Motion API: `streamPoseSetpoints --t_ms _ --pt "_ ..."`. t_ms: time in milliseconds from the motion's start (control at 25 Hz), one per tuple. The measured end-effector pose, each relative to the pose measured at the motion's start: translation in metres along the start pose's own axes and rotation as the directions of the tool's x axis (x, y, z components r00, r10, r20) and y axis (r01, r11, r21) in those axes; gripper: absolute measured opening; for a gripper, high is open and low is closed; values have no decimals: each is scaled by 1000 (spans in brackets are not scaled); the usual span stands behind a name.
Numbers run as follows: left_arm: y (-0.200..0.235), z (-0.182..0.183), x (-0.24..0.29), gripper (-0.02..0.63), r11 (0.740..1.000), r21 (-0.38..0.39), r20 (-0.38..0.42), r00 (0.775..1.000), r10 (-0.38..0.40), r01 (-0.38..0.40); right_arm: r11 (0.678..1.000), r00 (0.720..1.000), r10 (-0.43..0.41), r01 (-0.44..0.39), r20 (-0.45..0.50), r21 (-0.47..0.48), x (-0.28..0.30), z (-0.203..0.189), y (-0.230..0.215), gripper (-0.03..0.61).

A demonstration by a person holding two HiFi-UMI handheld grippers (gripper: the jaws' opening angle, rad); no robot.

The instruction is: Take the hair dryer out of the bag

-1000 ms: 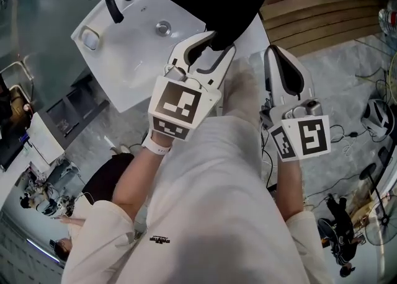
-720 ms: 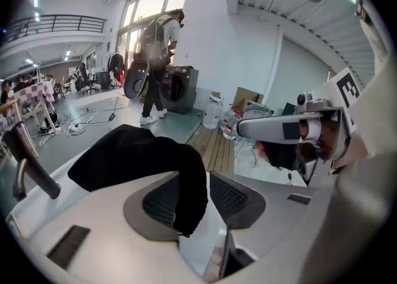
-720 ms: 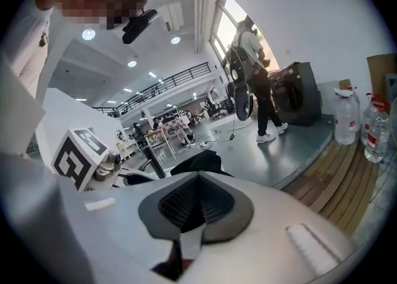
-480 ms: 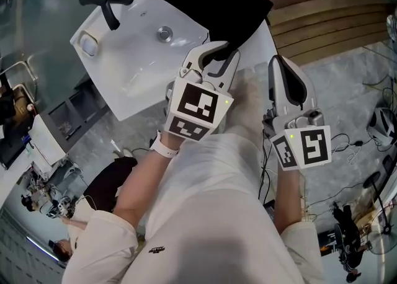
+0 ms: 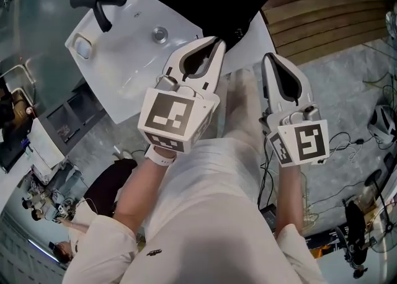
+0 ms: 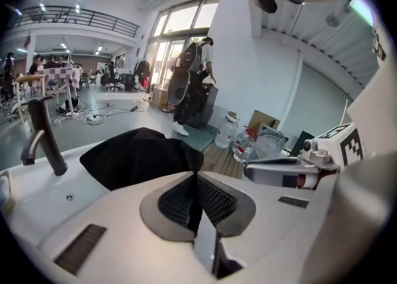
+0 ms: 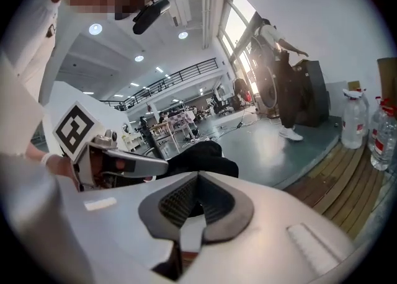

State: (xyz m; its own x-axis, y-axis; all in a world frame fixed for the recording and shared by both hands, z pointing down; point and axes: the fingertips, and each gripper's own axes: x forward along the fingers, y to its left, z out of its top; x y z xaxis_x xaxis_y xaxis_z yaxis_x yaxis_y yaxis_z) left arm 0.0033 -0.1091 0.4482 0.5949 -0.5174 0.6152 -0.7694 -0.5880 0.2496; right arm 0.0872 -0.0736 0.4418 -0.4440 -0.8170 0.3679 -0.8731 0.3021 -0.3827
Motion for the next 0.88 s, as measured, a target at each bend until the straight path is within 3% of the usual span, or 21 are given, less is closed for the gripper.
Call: streamPoseSetpoints --t_ms 80,160,400,640,880 --pt "2 10 -3 21 1000 -10 25 1000 13 -12 1000 1000 16 -16 -4 17 3 3 0 18" --pt "4 19 -5 21 999 -22 39 999 27 -26 999 999 42 -42 -15 23 8 6 1 73" --pt "28 31 0 21 996 -26 70 994 83 -82 988 989 110 -119 -98 -96 46 8 8 150" --pt "47 50 -1 21 991 -56 133 983 125 -118 973 970 154 -182 -186 -144 75 -1 9 257" --pt "53 57 -3 21 991 -71 142 982 125 -116 952 949 190 -241 -250 -190 102 -5 15 284"
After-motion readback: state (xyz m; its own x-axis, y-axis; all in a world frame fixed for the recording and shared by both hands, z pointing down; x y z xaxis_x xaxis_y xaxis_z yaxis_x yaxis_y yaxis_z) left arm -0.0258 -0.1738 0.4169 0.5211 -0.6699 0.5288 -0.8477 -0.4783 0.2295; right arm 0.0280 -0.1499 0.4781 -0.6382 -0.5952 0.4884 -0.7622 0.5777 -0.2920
